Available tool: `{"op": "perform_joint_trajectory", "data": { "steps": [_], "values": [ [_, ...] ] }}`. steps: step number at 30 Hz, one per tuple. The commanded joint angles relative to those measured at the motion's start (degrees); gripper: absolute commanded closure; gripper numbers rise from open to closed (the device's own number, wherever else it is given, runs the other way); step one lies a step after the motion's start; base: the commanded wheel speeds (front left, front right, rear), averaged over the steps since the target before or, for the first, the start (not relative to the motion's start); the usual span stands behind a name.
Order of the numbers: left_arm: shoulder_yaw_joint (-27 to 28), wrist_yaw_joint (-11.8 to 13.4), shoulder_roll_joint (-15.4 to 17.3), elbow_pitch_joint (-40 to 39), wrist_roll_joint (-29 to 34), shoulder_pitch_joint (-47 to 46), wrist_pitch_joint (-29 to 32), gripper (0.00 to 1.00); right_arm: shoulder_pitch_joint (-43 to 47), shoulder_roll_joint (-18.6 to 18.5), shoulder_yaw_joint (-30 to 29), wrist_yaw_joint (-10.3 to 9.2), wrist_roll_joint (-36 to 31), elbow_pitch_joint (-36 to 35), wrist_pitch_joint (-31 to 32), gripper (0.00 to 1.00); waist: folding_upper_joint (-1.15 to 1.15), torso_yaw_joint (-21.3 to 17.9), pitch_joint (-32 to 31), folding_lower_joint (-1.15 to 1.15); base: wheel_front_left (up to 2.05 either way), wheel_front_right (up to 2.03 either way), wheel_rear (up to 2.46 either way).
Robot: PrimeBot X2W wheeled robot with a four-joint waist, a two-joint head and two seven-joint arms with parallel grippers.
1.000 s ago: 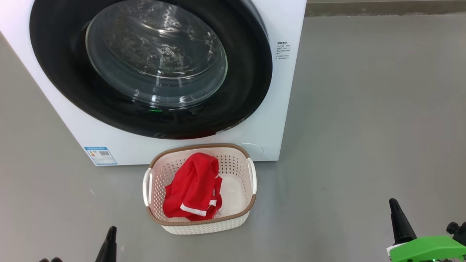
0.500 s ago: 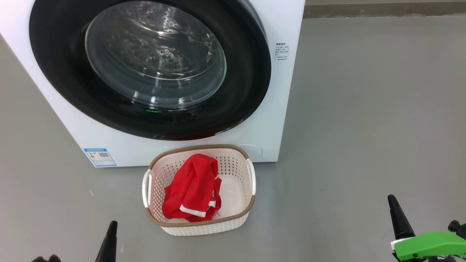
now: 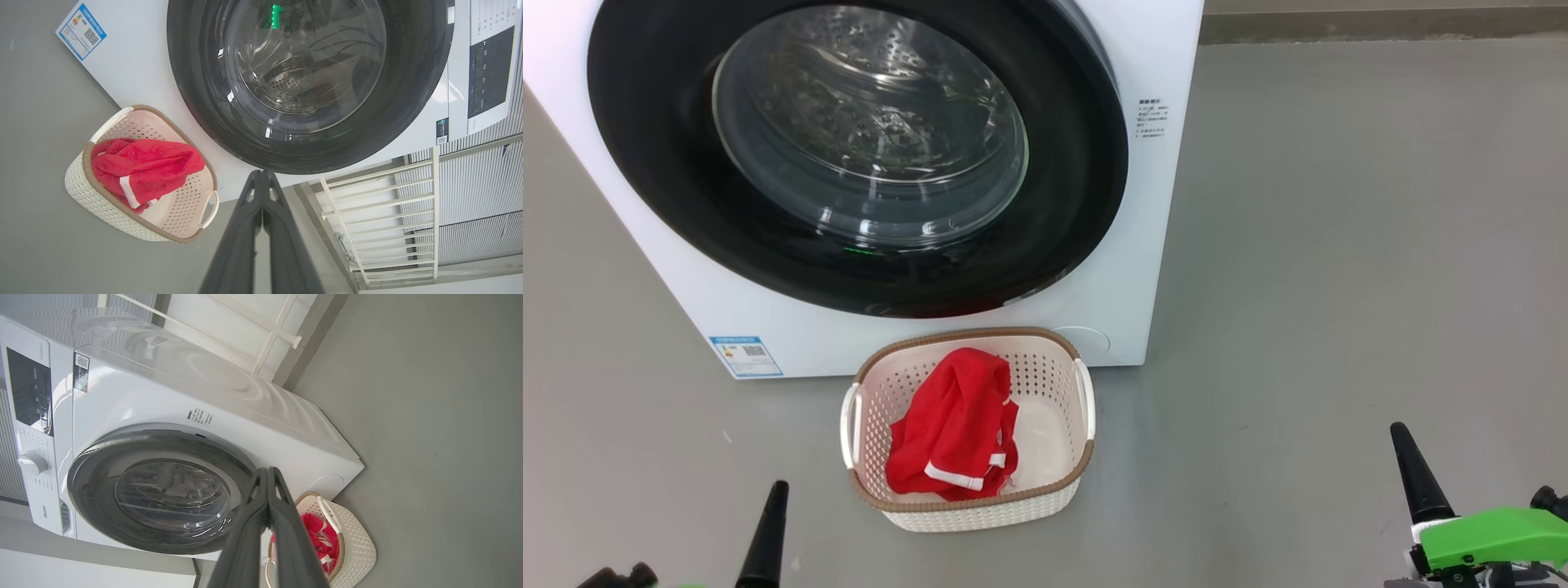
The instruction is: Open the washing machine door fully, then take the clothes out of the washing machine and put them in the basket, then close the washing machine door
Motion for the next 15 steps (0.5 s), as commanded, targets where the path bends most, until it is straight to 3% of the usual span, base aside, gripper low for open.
{"op": "perform_joint_trajectory", "data": {
  "steps": [1, 15],
  "values": [
    [1.82, -0.29, 0.52, -1.79, -2.02, -2.57, 0.65, 1.00, -3.03, -1.01, 1.11, -0.04, 1.84, -1.84, 0.48, 1.00, 0.00, -0.02, -0.04, 0.00, 0.00, 0.00, 0.00],
    [2.33, -0.34, 0.24, -2.23, -10.57, -3.56, 2.95, 1.00, -4.13, -1.17, 1.34, -0.04, 10.09, -2.69, 2.83, 1.00, 0.00, -0.23, -0.30, 0.00, 0.00, 0.00, 0.00]
  ]
}}
